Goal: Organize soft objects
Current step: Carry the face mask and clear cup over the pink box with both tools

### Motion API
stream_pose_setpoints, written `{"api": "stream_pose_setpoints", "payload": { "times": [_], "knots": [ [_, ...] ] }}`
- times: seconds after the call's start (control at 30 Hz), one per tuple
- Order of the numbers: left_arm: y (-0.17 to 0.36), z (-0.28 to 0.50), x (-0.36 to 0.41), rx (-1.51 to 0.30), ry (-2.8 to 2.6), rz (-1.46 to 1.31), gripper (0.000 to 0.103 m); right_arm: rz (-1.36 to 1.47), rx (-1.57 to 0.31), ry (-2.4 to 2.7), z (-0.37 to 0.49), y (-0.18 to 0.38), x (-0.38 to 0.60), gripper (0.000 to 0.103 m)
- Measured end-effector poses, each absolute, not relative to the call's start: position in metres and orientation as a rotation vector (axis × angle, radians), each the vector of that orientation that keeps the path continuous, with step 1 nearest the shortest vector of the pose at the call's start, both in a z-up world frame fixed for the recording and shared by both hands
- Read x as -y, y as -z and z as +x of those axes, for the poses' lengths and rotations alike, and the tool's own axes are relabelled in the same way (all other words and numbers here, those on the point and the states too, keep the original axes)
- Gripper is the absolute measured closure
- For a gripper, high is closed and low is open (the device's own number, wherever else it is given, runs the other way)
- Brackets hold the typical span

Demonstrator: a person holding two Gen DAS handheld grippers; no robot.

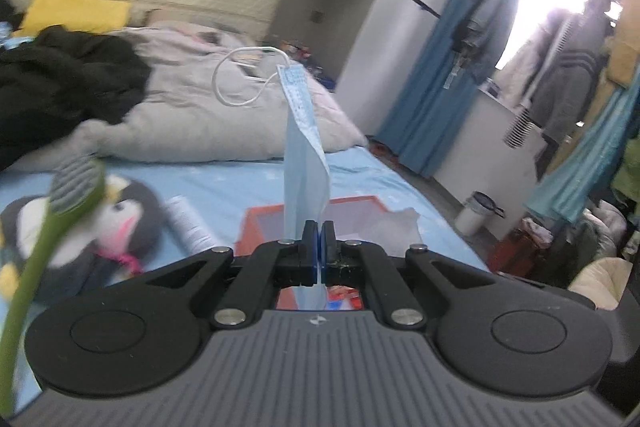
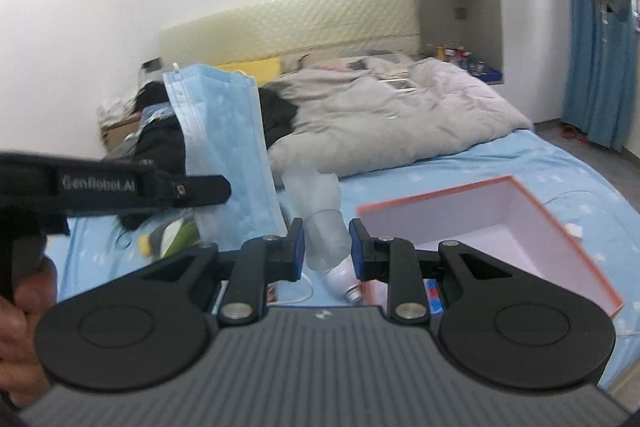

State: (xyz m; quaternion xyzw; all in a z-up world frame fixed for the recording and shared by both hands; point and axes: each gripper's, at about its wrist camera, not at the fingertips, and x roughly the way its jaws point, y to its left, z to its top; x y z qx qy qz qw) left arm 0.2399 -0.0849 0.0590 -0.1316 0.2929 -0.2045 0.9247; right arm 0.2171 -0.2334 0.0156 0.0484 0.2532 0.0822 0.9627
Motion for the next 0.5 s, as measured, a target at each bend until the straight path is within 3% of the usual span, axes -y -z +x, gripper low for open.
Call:
{"api": "stream_pose_setpoints", "payload": {
  "times": [0.27,0.5],
  "knots": [
    [-0.067,0.318,0.157,-0.713,0.502,-0.226,0.101,0.078,-0.56,-0.029,0.253,-0.042,0.285,0.076],
    [-0.022,0.385,0.228,-0.911,0.557,-0.176,0.101,0.171,-0.8,0.048,0.307,0.011,0.345,0.076]
  ]
}}
